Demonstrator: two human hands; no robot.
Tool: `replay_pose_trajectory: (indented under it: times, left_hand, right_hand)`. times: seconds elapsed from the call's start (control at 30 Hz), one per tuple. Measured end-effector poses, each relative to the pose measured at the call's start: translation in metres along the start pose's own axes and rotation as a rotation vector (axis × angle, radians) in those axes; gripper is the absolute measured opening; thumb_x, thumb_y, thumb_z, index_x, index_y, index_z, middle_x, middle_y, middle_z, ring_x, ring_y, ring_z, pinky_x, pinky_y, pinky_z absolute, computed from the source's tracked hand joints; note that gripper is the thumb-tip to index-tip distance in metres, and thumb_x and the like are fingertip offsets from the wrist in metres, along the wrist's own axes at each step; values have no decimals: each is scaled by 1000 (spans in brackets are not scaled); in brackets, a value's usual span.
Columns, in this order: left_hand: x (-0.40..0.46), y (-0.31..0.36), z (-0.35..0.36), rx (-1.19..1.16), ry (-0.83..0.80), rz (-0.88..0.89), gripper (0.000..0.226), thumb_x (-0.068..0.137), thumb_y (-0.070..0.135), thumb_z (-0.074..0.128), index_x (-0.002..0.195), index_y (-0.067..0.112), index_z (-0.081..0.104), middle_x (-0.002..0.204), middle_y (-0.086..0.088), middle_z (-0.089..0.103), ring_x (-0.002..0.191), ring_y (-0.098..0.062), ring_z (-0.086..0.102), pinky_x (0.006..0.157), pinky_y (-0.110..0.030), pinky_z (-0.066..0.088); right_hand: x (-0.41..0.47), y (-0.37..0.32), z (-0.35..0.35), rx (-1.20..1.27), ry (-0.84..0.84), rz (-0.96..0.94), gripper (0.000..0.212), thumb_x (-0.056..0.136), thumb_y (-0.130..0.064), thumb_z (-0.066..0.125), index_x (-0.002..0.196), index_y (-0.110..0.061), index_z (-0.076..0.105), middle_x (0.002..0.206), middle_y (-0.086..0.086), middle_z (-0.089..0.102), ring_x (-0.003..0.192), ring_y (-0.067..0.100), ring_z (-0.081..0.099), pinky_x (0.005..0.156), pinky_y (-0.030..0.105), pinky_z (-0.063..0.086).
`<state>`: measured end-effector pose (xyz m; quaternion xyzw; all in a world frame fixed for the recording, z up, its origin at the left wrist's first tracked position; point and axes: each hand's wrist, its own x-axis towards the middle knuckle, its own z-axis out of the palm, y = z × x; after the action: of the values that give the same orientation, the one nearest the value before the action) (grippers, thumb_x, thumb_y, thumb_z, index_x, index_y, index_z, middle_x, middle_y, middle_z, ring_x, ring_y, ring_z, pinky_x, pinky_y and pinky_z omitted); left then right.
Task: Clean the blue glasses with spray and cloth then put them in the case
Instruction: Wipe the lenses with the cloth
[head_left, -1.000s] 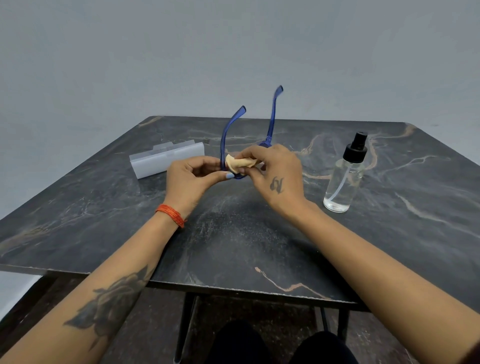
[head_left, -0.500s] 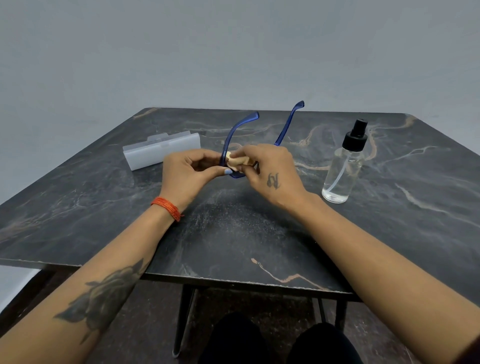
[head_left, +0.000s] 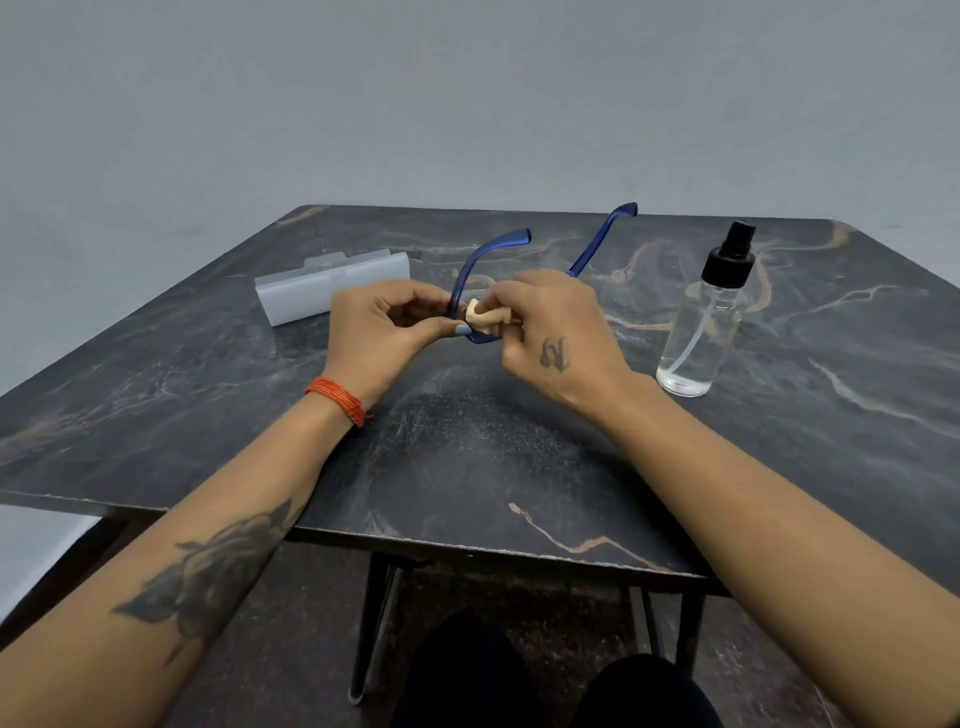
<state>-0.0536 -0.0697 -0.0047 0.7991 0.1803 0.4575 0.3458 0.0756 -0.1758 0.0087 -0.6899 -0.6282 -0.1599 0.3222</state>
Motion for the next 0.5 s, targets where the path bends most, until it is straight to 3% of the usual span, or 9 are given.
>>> replay_pose_trajectory:
  times: [0.13,0.27,0.37,0.43,0.5]
  left_hand:
    - [-1,0,1,-27,16,1,26,64,9,80,88,13,69,81,3,69,74,-6,68,72,-17,54]
    - [-3,2,0,-21,21,33,30,64,6,79,92,12,68,81,4,68,73,-2,67,72,-15,53]
    - [-4,2,2,-28,19,34,32,64,4,79,92,13,68,77,12,67,70,3,66,69,-12,52]
    - [-4,2,2,-17,14,41,31,64,5,79,92,13,68,79,8,67,71,3,66,70,-12,52]
    - [-4,1,1,-6,10,51,30,65,6,79,92,13,68,83,6,67,71,2,66,70,-13,53]
  right_hand:
    - [-1,-3,5,-43,58,-17,17,78,-4,60,92,-4,69,82,14,65,75,30,58,62,28,36]
    - [1,-5,7,27,50,19,19,84,-8,58,103,-10,61,85,6,66,76,21,52,63,23,23]
    - [2,-3,10,90,16,37,15,84,-13,60,99,-13,63,84,4,68,76,18,55,67,26,34]
    - [2,-1,10,133,17,53,14,82,-11,62,96,-14,65,84,3,70,79,19,60,70,28,43]
    - [2,-1,8,179,13,76,15,80,-8,63,93,-14,68,84,1,71,78,16,60,69,22,42]
